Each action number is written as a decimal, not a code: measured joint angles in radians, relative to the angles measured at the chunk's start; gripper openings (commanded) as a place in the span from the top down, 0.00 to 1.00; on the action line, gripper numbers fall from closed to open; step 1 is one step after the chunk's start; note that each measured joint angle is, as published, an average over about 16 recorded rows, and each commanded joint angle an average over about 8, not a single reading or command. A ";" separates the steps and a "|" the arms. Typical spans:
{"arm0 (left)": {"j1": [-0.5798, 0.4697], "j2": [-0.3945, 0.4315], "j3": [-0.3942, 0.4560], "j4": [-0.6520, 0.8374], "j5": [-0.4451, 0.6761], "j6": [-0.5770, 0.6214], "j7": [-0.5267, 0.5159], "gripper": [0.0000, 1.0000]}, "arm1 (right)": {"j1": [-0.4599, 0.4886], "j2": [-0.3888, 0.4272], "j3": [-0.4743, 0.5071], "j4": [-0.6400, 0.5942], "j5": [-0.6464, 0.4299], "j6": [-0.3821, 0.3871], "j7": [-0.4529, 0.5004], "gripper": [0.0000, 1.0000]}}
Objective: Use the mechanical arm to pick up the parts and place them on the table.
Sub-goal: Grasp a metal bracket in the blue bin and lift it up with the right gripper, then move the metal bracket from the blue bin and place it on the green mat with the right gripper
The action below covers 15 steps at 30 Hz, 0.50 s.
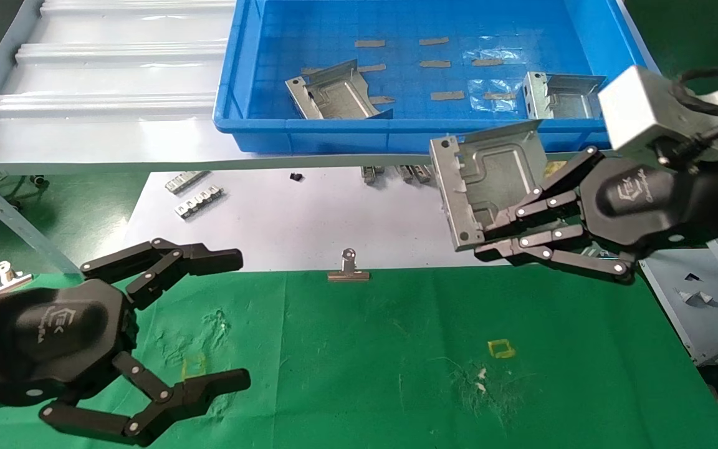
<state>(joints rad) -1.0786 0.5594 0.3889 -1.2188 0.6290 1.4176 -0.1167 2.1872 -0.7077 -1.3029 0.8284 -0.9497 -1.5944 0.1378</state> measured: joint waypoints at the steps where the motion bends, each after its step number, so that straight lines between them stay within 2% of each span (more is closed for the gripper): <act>1: 0.000 0.000 0.000 0.000 0.000 0.000 0.000 0.00 | -0.007 0.020 -0.016 0.019 0.010 0.003 0.002 1.00; 8: 0.000 0.000 0.000 0.000 0.000 0.000 0.000 0.00 | -0.099 0.104 -0.107 0.060 0.036 0.037 -0.035 1.00; 15: 0.000 0.000 0.000 0.000 0.000 0.000 0.000 0.00 | -0.246 0.085 -0.169 -0.032 0.012 0.103 -0.140 1.00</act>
<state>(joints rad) -1.0786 0.5594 0.3889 -1.2188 0.6290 1.4176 -0.1167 1.9408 -0.6230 -1.4716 0.7968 -0.9380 -1.4911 -0.0024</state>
